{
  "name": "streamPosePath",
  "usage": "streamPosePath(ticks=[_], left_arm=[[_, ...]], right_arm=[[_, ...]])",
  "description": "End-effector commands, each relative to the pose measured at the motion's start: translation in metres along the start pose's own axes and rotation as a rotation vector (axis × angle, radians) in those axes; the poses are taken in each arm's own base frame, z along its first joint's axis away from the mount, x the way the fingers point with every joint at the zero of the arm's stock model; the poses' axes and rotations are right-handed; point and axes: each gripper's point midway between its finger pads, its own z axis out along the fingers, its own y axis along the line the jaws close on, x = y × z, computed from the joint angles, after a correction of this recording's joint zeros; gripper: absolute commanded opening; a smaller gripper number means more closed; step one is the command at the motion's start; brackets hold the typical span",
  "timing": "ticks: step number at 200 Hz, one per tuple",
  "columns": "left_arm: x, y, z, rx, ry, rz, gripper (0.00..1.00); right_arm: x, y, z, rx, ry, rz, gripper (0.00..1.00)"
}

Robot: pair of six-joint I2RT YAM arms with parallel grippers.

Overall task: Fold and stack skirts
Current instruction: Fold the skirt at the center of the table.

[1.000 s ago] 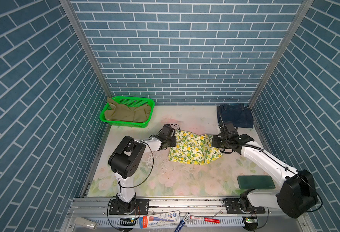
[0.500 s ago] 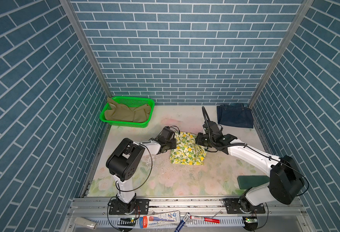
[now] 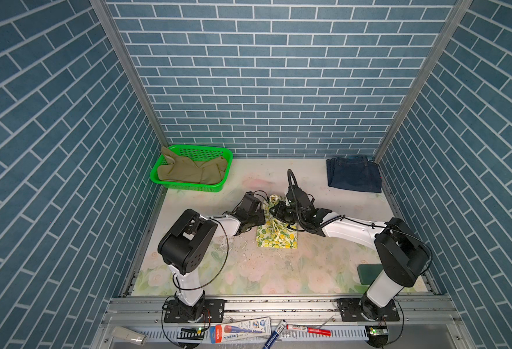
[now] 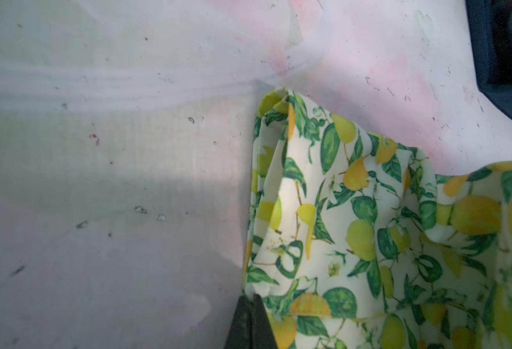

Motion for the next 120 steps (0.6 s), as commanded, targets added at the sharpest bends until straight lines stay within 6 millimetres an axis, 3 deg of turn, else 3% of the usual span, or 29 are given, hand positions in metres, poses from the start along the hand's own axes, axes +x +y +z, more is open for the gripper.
streamPosePath(ticks=[1,27,60,120], left_arm=[[0.045,0.024,0.000,-0.073,0.146,-0.006,0.00],[0.046,0.025,0.002,-0.074,0.145,-0.011,0.00],[0.049,0.026,0.003,-0.075,0.148,-0.023,0.00],[0.055,0.022,0.003,-0.050,0.148,-0.038,0.00]], right_arm=[[-0.001,0.000,-0.021,0.000,-0.033,-0.014,0.39],[-0.002,-0.010,-0.039,0.034,-0.071,-0.035,0.58],[-0.009,-0.017,-0.058,0.070,-0.123,-0.054,0.59],[-0.027,-0.082,-0.105,0.247,-0.224,-0.031,0.58]])
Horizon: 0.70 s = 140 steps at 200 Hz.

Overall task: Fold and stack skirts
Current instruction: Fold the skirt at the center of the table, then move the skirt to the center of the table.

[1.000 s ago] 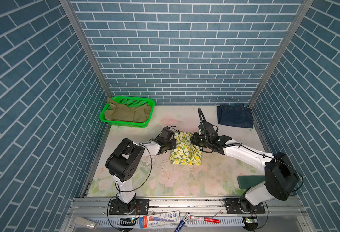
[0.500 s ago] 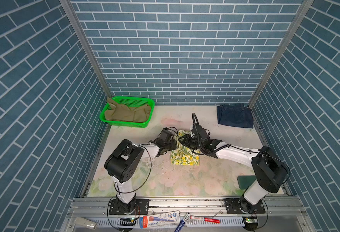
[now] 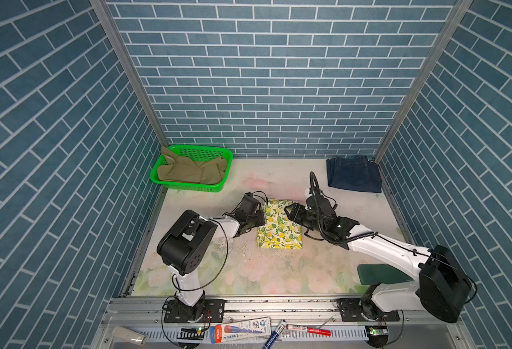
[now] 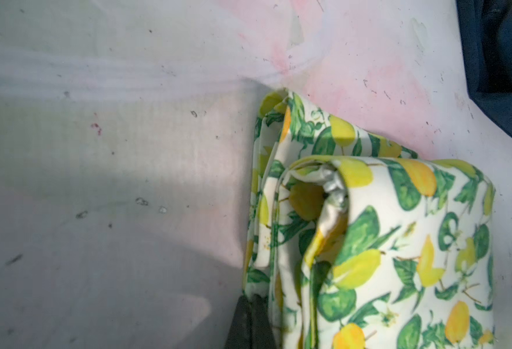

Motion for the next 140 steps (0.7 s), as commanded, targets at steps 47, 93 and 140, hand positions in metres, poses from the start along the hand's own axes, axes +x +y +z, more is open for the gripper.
streamPosePath(ticks=[47,93,140], left_arm=[[0.068,0.009,0.002,-0.071,0.170,0.037,0.00],[0.086,-0.002,0.001,-0.060,0.192,0.059,0.00],[0.081,-0.006,-0.005,-0.056,0.185,0.077,0.00]], right_arm=[[-0.018,-0.092,-0.028,0.216,-0.037,-0.050,0.70],[-0.016,-0.085,-0.004,0.210,0.042,-0.135,0.61],[-0.001,-0.073,0.045,0.165,0.132,-0.144,0.28]])
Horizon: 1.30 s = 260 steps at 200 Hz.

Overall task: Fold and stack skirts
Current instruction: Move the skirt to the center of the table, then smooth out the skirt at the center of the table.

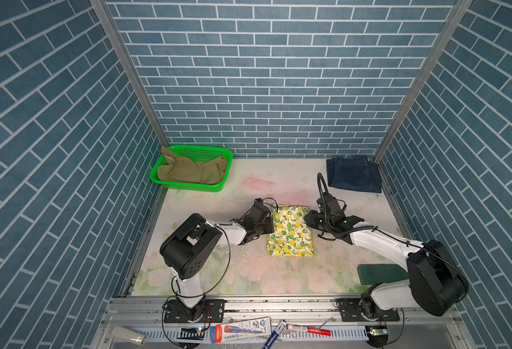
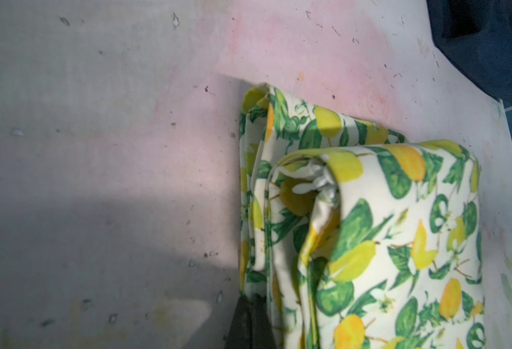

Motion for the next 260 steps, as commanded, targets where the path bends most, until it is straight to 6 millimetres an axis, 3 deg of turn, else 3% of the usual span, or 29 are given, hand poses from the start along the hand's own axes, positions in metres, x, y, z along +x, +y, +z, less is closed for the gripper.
streamPosePath(ticks=[1,45,74,109,177,197,232,260], left_arm=[[0.044,0.030,-0.001,-0.106,0.150,0.015,0.00],[0.042,0.030,0.002,-0.118,0.159,0.032,0.00],[0.045,0.031,0.006,-0.118,0.169,0.031,0.00],[0.045,0.030,0.009,-0.116,0.173,0.031,0.00],[0.034,0.027,0.001,-0.134,0.157,0.044,0.00],[0.027,0.027,-0.007,-0.149,0.143,0.051,0.08],[0.003,0.029,-0.027,-0.163,0.086,0.055,0.37],[-0.020,0.018,-0.043,-0.155,0.022,0.088,0.43]], right_arm=[[-0.010,0.030,0.016,-0.076,0.009,-0.033,0.28],[0.008,0.052,0.062,-0.099,0.058,-0.009,0.24],[0.025,0.047,0.086,-0.083,0.085,0.038,0.24],[0.036,0.035,0.097,-0.075,0.083,0.094,0.25],[0.046,0.041,0.106,-0.088,0.096,0.113,0.26],[0.050,0.036,0.105,-0.080,0.099,0.111,0.26],[0.060,0.026,0.103,-0.069,0.108,0.105,0.26],[0.068,0.019,0.106,-0.072,0.117,0.120,0.26]])
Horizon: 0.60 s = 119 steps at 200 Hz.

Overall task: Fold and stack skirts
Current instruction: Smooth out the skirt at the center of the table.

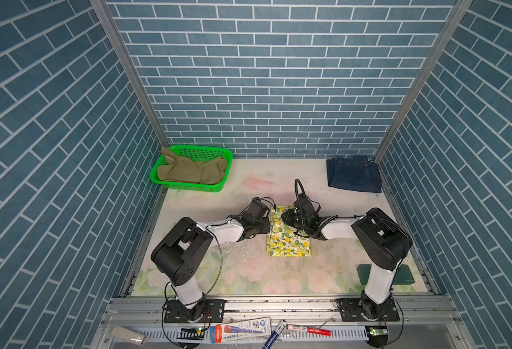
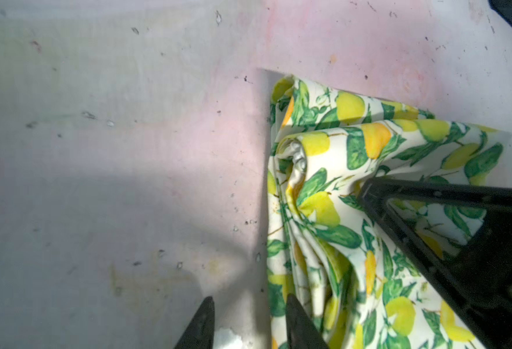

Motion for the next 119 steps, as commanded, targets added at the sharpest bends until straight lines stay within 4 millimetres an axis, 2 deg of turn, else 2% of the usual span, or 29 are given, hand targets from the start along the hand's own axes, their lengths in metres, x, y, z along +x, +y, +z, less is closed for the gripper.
streamPosePath(ticks=[1,51,83,119], left_arm=[[-0.012,0.004,-0.016,-0.037,-0.028,0.039,0.43],[-0.030,-0.032,-0.026,0.126,-0.093,0.088,0.40],[-0.035,-0.053,-0.021,0.194,-0.094,0.098,0.36],[-0.041,-0.067,-0.007,0.247,-0.094,0.064,0.33]], right_arm=[[0.045,-0.049,0.003,0.132,0.118,0.050,0.26],[0.049,-0.047,0.005,0.096,0.110,0.080,0.26],[0.055,-0.053,0.003,0.099,0.106,0.087,0.26],[0.064,-0.057,0.004,0.088,0.104,0.095,0.25]])
